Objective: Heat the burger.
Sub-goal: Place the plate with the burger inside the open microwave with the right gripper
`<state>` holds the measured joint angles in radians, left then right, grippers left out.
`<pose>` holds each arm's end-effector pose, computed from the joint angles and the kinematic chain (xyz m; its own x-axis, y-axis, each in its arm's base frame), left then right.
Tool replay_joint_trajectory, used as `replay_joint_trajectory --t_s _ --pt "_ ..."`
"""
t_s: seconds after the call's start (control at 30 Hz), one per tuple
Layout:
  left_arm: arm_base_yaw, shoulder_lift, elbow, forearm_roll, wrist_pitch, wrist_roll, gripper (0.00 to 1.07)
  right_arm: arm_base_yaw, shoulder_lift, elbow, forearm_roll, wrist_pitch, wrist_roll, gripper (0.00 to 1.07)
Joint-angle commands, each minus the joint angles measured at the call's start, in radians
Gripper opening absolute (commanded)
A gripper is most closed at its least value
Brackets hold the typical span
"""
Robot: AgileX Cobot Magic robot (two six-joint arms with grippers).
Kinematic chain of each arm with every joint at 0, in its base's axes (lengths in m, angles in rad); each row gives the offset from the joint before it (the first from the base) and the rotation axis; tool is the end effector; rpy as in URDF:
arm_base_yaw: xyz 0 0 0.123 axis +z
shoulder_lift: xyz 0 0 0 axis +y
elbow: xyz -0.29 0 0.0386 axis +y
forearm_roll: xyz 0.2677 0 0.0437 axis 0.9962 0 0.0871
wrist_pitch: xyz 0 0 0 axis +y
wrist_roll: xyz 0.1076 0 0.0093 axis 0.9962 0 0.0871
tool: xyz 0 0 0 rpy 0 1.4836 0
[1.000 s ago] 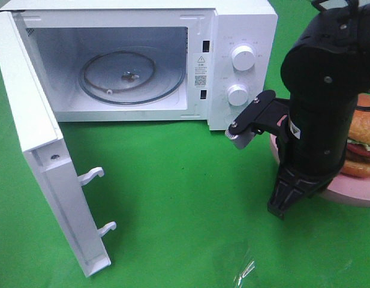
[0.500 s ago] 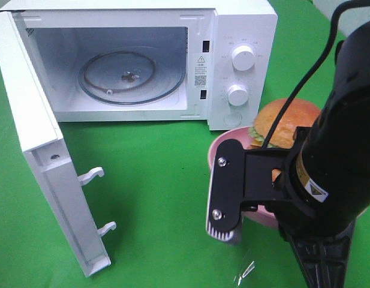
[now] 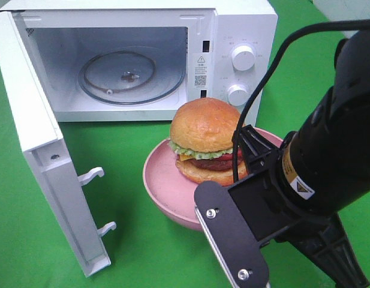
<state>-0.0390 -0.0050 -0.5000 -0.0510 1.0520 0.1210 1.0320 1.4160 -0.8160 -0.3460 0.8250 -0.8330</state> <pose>0.0194 -0.0055 0.2800 -0.4334 0.1124 -0.8942 0.1206 0.9905 0.0661 0.1597 0.2147 0.1994 0.4645 -0.8813 0.0869 -0.8163 -0.4642 -0.3437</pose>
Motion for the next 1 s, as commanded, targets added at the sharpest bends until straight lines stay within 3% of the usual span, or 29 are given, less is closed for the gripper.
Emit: replay_joint_trajectory --t_s 0.03,0.37,0.4,0.5,0.57,0.8,1.0 --pt "0.002 -0.023 0.002 0.002 -0.012 -0.005 0.0 -0.018 -0.012 -0.004 -0.037 -0.07 -0.032 0.0" --pt "0.002 -0.023 0.002 0.002 -0.012 -0.005 0.0 -0.096 -0.011 -0.005 -0.02 -0.209 -0.194 0.0" --pt "0.002 -0.023 0.002 0.002 -0.012 -0.005 0.0 -0.123 -0.001 -0.005 0.051 -0.263 -0.284 0.0" --pt "0.002 -0.023 0.002 0.002 -0.012 -0.005 0.0 -0.129 0.002 -0.005 0.077 -0.284 -0.317 0.0" --pt "0.002 -0.023 0.002 0.002 -0.012 -0.005 0.0 -0.162 0.04 -0.005 0.188 -0.351 -0.424 0.0" --pt "0.002 -0.023 0.002 0.002 -0.012 -0.005 0.0 -0.171 0.097 -0.008 0.196 -0.429 -0.482 0.0" --pt "0.002 -0.023 0.002 0.002 -0.012 -0.005 0.0 -0.171 0.231 -0.133 0.193 -0.448 -0.506 0.0"
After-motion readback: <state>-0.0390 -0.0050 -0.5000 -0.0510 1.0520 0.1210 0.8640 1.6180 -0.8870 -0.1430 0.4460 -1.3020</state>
